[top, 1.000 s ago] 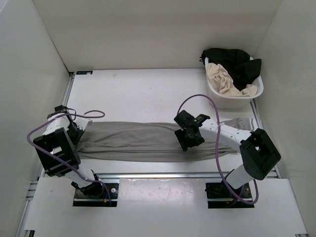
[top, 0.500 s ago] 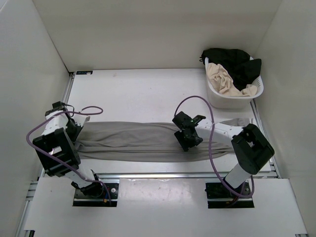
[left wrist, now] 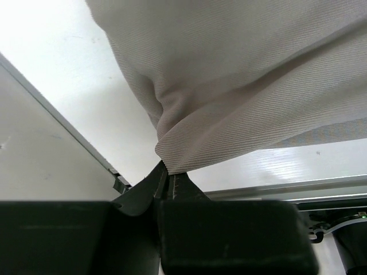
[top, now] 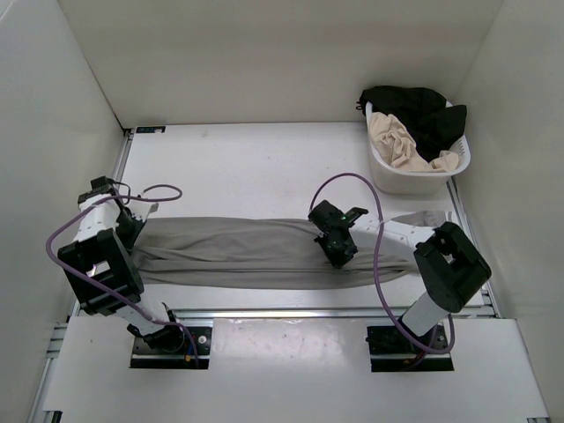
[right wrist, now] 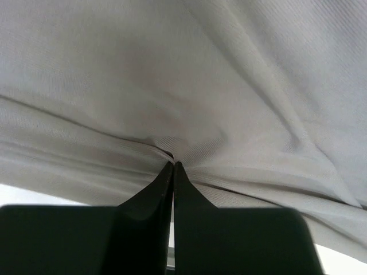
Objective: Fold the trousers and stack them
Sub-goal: Fold the trousers
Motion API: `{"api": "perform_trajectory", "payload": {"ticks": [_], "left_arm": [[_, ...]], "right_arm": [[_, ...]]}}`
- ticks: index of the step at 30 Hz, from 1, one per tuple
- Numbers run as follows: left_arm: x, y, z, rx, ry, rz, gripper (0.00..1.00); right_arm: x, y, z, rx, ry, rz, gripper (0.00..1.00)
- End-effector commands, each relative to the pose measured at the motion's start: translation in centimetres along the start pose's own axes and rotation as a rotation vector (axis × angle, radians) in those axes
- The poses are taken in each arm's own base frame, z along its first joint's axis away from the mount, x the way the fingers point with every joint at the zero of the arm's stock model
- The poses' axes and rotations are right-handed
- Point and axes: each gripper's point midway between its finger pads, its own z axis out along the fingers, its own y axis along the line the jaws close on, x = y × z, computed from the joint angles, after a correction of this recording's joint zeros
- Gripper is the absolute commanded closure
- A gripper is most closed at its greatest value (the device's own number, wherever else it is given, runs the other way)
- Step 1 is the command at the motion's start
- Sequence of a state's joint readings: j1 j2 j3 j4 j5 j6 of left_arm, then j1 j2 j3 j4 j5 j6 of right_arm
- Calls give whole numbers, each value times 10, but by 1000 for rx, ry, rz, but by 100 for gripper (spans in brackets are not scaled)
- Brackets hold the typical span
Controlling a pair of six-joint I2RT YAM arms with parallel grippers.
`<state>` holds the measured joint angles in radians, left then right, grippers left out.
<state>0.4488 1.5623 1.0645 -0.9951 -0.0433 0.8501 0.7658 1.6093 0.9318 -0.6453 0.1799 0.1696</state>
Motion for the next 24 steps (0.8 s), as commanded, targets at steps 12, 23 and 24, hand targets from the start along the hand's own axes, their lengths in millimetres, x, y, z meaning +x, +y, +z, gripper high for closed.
{"api": "perform_trajectory", "payload": {"ticks": [12,23,24], "left_arm": [[4,23,-42,-93,36,32,85],[31,5,-28,-40,146,64,85],[36,-1,-25,-20,162,67,85]], "right_arm": [[26,-9,-53,-8,-17,28,100],[46,14,-67,-145,109,24,100],[55,18,-62,-163,148,25,100]]}}
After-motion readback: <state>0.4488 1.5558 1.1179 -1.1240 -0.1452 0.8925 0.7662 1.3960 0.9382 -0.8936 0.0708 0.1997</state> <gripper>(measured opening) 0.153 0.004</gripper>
